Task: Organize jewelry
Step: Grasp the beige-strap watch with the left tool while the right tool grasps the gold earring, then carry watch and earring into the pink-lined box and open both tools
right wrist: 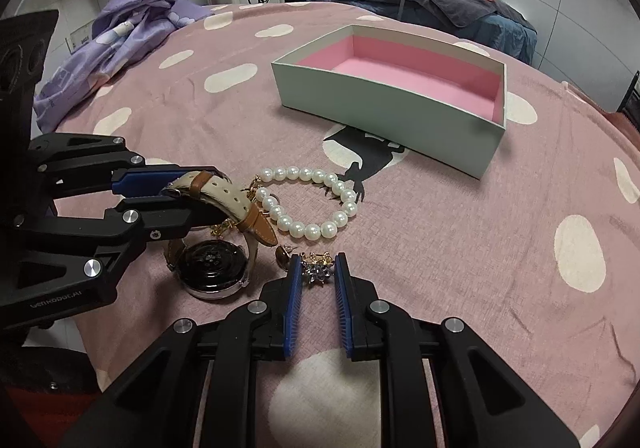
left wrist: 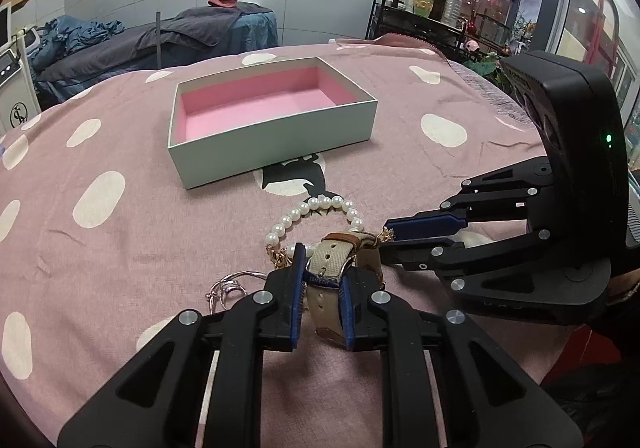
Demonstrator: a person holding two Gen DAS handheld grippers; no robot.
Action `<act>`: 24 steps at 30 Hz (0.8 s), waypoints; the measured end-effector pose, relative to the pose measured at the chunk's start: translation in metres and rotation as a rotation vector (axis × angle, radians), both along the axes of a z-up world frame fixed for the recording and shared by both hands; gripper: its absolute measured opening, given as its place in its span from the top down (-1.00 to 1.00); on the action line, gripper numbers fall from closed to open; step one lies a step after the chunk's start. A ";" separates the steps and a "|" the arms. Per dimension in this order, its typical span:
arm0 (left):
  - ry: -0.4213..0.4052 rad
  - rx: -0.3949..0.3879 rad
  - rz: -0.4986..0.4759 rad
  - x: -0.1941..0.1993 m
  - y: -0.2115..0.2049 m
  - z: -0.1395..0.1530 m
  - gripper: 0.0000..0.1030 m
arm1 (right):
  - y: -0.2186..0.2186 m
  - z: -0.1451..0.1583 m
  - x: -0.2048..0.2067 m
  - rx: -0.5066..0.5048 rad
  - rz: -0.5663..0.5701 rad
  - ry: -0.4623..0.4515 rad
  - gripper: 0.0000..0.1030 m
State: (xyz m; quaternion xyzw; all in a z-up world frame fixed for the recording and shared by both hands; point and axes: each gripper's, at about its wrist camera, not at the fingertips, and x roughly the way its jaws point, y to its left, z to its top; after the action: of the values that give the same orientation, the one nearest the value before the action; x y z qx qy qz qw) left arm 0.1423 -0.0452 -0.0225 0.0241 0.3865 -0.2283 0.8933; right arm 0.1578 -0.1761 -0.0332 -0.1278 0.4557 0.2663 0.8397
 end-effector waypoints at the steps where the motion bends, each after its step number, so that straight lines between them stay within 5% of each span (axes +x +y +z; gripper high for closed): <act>1: 0.004 -0.009 -0.003 0.001 0.001 0.001 0.70 | -0.002 0.002 -0.001 0.002 -0.004 -0.006 0.69; 12: -0.070 0.004 -0.008 0.037 0.012 0.051 0.70 | -0.021 0.043 0.022 0.106 -0.050 -0.052 0.69; 18: -0.089 0.043 0.040 0.105 0.013 0.068 0.70 | -0.014 0.063 0.065 0.094 -0.076 -0.094 0.69; 24: -0.005 0.089 0.121 0.179 0.007 0.048 0.70 | -0.006 0.061 0.123 0.066 -0.139 -0.064 0.69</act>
State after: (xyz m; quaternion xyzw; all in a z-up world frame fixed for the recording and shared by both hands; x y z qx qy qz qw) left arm 0.3214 -0.0383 0.0252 0.0410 0.3949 -0.1564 0.9044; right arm 0.2805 -0.1825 0.0282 -0.0765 0.4276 0.2178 0.8740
